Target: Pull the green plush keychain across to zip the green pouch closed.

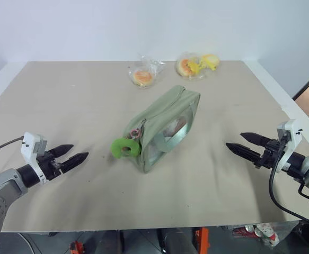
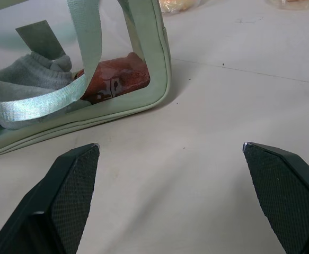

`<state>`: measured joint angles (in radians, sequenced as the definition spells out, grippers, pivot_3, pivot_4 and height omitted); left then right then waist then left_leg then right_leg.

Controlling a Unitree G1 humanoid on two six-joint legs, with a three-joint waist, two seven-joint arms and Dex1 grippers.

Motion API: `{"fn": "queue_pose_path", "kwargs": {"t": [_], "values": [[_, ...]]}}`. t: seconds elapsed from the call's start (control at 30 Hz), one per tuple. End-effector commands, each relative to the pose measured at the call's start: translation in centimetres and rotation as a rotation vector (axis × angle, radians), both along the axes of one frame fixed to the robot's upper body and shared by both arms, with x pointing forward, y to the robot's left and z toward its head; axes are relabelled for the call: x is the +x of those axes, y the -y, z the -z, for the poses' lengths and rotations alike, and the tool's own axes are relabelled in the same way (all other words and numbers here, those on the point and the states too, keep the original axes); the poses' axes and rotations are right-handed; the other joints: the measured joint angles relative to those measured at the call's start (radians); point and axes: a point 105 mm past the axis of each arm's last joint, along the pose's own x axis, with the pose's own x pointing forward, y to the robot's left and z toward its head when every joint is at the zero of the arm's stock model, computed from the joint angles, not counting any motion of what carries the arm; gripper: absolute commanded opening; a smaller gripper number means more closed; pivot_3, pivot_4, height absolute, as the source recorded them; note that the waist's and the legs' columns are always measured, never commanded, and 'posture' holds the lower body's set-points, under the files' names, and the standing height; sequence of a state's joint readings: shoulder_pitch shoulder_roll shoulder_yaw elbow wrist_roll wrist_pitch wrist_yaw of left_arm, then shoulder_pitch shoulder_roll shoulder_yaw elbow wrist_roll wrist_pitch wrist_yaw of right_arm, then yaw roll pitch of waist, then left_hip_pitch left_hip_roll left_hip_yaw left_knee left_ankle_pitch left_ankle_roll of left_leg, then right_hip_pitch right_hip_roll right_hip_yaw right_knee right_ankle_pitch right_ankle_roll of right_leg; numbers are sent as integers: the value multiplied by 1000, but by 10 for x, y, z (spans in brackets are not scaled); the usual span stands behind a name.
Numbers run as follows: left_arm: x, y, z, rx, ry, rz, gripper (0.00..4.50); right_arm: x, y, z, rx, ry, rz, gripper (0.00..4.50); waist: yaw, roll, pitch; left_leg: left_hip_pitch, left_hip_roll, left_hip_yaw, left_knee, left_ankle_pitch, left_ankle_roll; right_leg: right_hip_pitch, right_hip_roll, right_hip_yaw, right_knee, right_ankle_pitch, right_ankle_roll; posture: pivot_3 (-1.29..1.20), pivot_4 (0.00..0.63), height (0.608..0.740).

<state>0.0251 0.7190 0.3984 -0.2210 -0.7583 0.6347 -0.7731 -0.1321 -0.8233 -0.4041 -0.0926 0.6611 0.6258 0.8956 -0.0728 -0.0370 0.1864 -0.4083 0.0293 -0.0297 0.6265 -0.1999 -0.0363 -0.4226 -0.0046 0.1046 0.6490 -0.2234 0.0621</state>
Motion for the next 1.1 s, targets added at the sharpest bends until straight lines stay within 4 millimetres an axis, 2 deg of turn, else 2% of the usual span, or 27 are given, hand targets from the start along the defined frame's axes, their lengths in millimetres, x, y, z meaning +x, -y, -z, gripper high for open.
{"fn": "queue_pose_path", "kwargs": {"t": [0.03, 0.17, 0.27, 0.4, 0.5, 0.73, 0.83, 0.93, 1.1], "values": [[5, 0, -23, 5, 61, 41, 4295, 3, -6, -26, -70, 80, -48, 4500, 0, 0, 0, 0, 0, 0, 0, 0, 0, 0, 0, 0, 0, 0, 0, 0, 150, 740], [19, 1, -72, -82, 154, 141, 4295, 12, -23, -61, -173, 164, -173, 4500, -1, 1, 3, -1, 0, 0, 2, 2, 2, -2, 1, 0, 0, 3, 1, 0, 150, 740], [24, 6, -94, -57, 193, 201, 4295, 18, -34, -82, -237, 215, -264, 4500, -4, 0, 2, 1, 0, 1, 3, 2, 2, 0, 1, 0, 0, 3, 1, 0, 150, 740], [10, 34, -120, 30, 251, 425, 4295, 25, -63, -111, -368, 294, -455, 4500, -9, 2, 4, -1, 1, 3, 0, 1, 1, -4, 1, 1, 0, 3, 0, 0, 150, 740], [5, 50, -138, 15, 294, 520, 4295, 25, -86, -117, -468, 321, -619, 4500, -6, 3, 6, -5, 1, 3, -1, 1, 1, -8, 1, 1, 0, 4, 3, 0, 150, 740], [-14, 85, -179, -69, 396, 696, 4295, 19, -125, -110, -688, 345, -952, 4500, -2, 3, 6, -19, 1, -1, 2, 0, 1, -17, 1, -1, 2, 5, 3, 0, 150, 740], [-22, 92, -186, -96, 404, 739, 4295, 22, -133, -108, -731, 352, -1002, 4500, -2, 3, 6, -22, 1, -1, 6, 0, 1, -19, 1, -1, 3, 8, -1, 0, 150, 740], [-31, 100, -185, -101, 374, 791, 4295, 29, -140, -108, -781, 373, -1020, 4500, -3, 3, 6, -21, 1, -2, 7, 0, 1, -18, 1, -2, 3, 8, 0, 0, 150, 740], [-35, 105, -179, -91, 356, 790, 4295, 32, -136, -132, -763, 414, -1002, 4500, -3, 4, 6, -20, 1, -2, 9, 2, -1, -18, 1, -3, 4, 9, 3, 0, 150, 740]]}}
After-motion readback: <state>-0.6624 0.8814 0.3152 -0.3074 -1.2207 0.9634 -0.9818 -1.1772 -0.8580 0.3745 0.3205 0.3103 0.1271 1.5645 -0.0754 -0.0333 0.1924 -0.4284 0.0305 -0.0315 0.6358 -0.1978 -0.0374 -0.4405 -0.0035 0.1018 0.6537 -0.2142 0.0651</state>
